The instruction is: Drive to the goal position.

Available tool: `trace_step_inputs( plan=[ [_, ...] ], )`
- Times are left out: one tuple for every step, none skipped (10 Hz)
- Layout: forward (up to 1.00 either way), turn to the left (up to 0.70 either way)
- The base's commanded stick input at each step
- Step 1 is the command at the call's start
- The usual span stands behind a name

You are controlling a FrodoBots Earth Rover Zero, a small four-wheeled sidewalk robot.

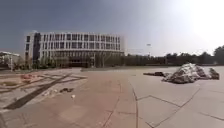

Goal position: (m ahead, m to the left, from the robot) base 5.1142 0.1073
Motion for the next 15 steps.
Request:
trace_step_inputs(
  plan=[
    [0.70,-0.02],
    [0.70,-0.02],
    [0.70,-0.02],
    [0.70,-0.02],
    [0.70,-0.02],
    [0.70,-0.02],
    [0.70,-0.02],
    [0.70,-0.02],
    [0.70,-0.02],
    [0.70,-0.02],
    [0.70,-0.02],
    [0.70,-0.02],
    [0.70,-0.02],
    [0.70,-0.02],
    [0.70,-0.02]
  ],
)
